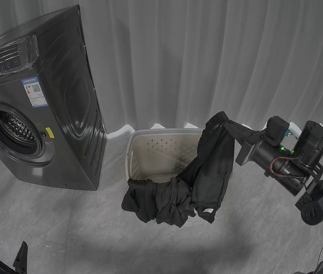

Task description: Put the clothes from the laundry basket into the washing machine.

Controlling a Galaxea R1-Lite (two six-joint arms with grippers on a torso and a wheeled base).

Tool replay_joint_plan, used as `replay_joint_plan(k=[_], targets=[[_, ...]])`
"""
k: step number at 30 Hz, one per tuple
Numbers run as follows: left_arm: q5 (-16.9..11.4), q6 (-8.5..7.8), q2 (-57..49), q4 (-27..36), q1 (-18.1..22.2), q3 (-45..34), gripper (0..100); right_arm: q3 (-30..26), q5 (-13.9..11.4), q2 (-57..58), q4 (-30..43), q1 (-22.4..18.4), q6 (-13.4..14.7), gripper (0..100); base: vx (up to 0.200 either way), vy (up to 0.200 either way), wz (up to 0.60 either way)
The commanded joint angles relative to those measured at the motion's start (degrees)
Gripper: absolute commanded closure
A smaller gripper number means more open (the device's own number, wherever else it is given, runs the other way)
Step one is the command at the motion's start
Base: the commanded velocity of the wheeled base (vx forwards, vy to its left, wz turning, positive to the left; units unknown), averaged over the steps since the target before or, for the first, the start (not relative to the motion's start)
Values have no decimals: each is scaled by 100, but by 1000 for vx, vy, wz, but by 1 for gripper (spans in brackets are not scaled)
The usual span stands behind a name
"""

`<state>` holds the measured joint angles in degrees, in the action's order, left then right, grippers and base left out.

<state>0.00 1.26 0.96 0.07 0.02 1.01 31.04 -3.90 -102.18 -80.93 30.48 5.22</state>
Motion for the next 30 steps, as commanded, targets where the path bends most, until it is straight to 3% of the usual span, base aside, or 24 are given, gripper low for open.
replay_joint_plan(k=[1,10,30], targets=[[0,6,-96,1,6,-92,0,-291,56,664,-10,64,41,100,-200,0,0],[-9,-3,-96,1,6,-92,0,-274,126,700,-10,116,50,100,0,0,0],[-9,6,-96,1,-2,-92,0,-274,135,787,-1,301,85,100,0,200,0]])
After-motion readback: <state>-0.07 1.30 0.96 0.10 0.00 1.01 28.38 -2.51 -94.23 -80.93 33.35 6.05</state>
